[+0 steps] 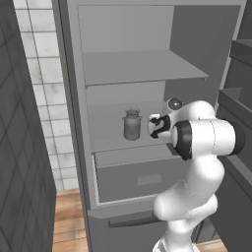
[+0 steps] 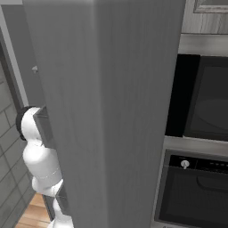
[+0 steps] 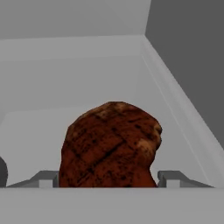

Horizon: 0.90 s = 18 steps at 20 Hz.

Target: Place the condiment bottle and ketchup from the counter to the top shelf of the fridge. If the existing items in the fridge are on the top shelf, move them to other shelves.

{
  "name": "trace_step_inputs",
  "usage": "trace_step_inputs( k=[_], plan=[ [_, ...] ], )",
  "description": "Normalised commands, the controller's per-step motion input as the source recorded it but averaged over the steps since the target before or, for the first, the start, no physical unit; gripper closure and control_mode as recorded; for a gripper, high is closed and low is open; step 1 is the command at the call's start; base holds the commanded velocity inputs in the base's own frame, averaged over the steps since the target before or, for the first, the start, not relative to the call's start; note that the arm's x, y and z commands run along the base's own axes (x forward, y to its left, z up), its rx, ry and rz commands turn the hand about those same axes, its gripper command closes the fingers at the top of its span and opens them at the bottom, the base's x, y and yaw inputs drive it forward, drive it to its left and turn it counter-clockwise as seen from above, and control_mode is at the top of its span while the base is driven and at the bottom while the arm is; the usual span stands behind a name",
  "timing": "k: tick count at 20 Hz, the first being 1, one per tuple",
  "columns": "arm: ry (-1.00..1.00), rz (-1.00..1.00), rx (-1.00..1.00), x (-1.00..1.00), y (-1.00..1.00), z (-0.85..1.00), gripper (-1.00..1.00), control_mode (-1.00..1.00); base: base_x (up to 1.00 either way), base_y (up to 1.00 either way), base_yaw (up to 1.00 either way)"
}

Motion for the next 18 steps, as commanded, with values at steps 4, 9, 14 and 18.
trace_step_inputs(
  k=[4,9,14,18],
  plan=[
    [0.0,0.0,0.0,0.79,-0.14,-0.36,1.0,-1.0,0.0,0.0,0.0],
    [0.0,0.0,0.0,0.74,-0.24,-0.29,-1.0,-1.0,0.0,0.0,0.0],
    [-0.01,0.0,-0.01,0.89,-0.12,-0.3,-1.0,-1.0,0.0,0.0,0.0],
    [-0.02,0.0,0.0,0.7,-0.3,-0.11,-1.0,-1.0,0.0,0.0,0.0]
  ],
)
